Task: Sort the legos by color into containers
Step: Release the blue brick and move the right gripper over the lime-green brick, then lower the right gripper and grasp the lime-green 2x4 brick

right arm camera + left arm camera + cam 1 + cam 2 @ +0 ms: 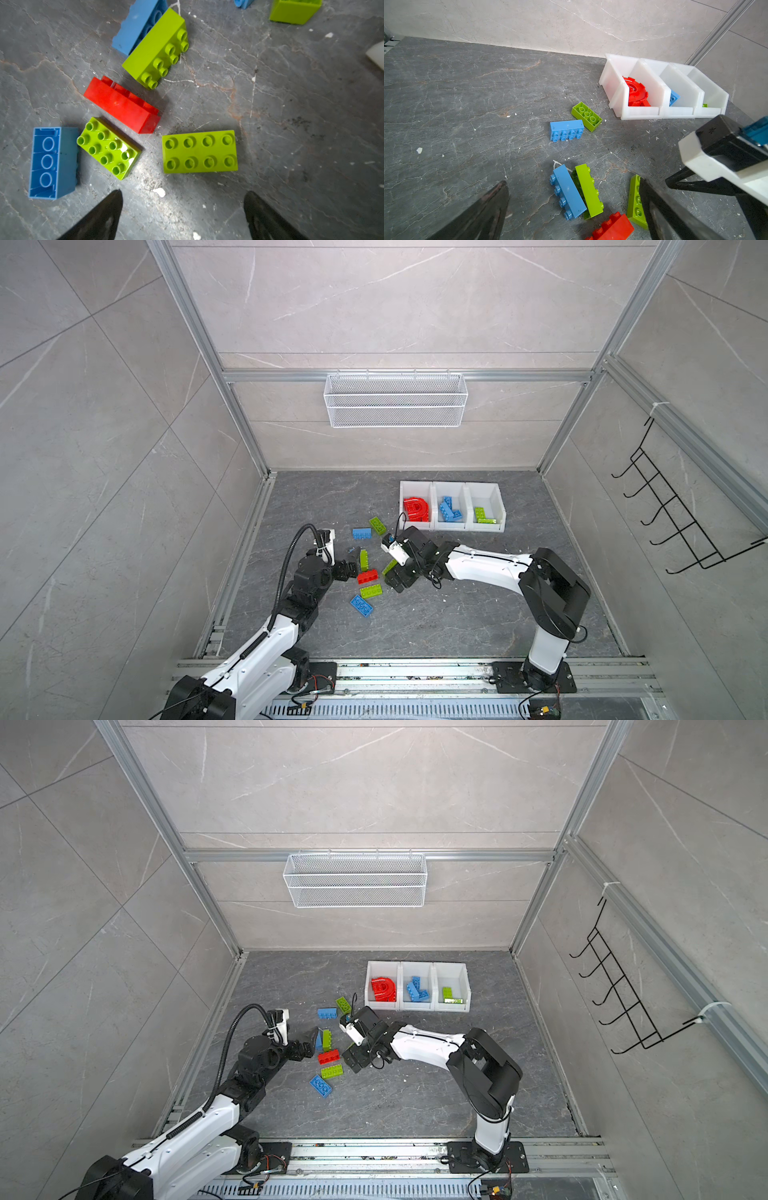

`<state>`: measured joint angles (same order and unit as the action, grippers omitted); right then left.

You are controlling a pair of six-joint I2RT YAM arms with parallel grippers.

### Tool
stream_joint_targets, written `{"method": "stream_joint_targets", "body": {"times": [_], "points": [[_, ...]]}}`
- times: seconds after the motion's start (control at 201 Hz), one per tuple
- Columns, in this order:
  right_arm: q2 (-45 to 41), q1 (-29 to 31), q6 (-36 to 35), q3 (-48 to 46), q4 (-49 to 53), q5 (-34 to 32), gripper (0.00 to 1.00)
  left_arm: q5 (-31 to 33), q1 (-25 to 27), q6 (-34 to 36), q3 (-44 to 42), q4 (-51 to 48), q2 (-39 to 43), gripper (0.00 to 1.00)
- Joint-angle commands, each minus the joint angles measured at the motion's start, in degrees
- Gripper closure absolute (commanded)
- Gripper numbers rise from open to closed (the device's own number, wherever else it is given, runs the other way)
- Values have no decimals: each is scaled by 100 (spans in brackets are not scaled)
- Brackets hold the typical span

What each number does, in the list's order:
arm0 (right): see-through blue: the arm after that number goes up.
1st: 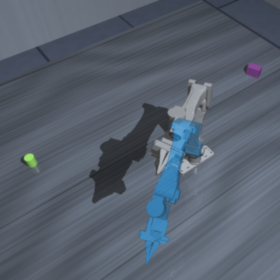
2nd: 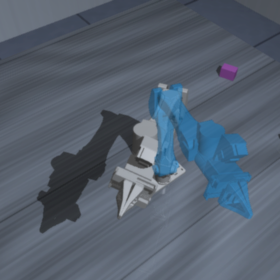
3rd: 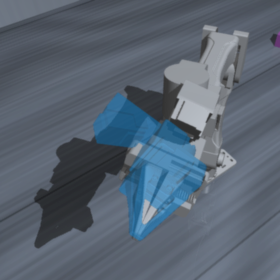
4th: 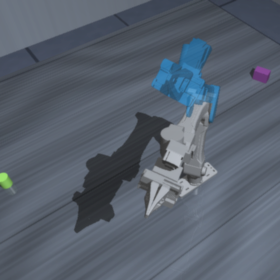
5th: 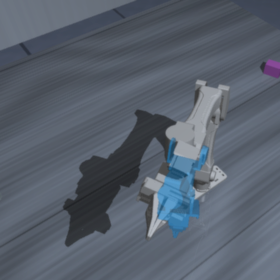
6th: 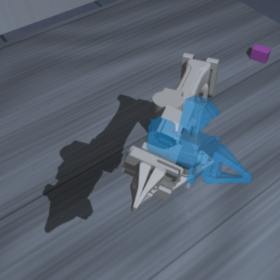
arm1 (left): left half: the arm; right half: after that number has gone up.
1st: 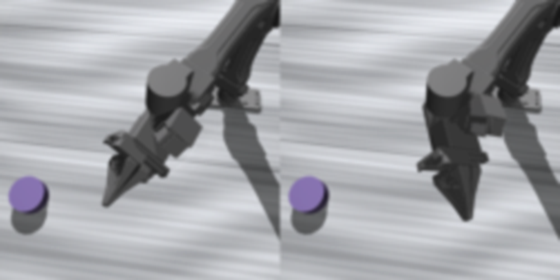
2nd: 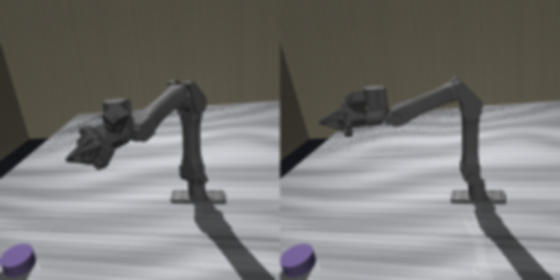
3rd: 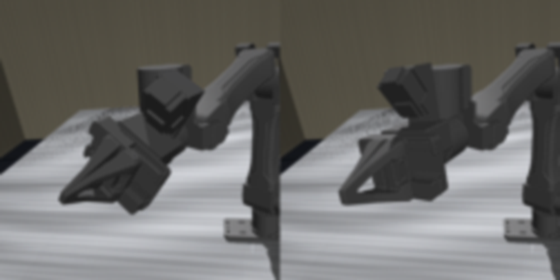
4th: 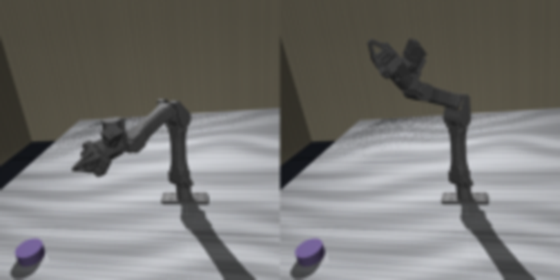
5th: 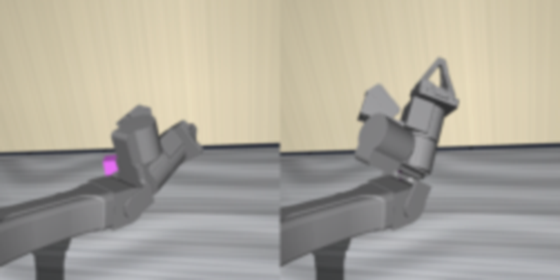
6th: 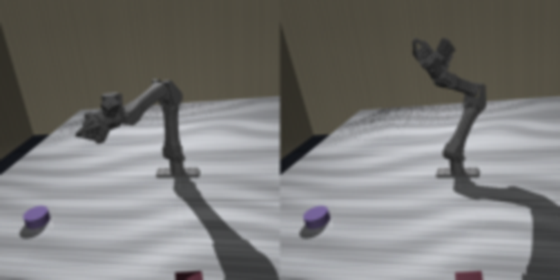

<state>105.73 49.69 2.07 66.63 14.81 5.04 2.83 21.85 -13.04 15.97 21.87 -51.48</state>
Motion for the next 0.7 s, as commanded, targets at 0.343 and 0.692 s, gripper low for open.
{"method": "stream_joint_targets", "body": {"times": [0.343,0.692], "points": [[586,58,-195,367,67,-391,5,-21,-22,82,207,229,95,0],[952,66,-59,588,-37,-503,16,-46,-22,62,231,222,60,0]]}}
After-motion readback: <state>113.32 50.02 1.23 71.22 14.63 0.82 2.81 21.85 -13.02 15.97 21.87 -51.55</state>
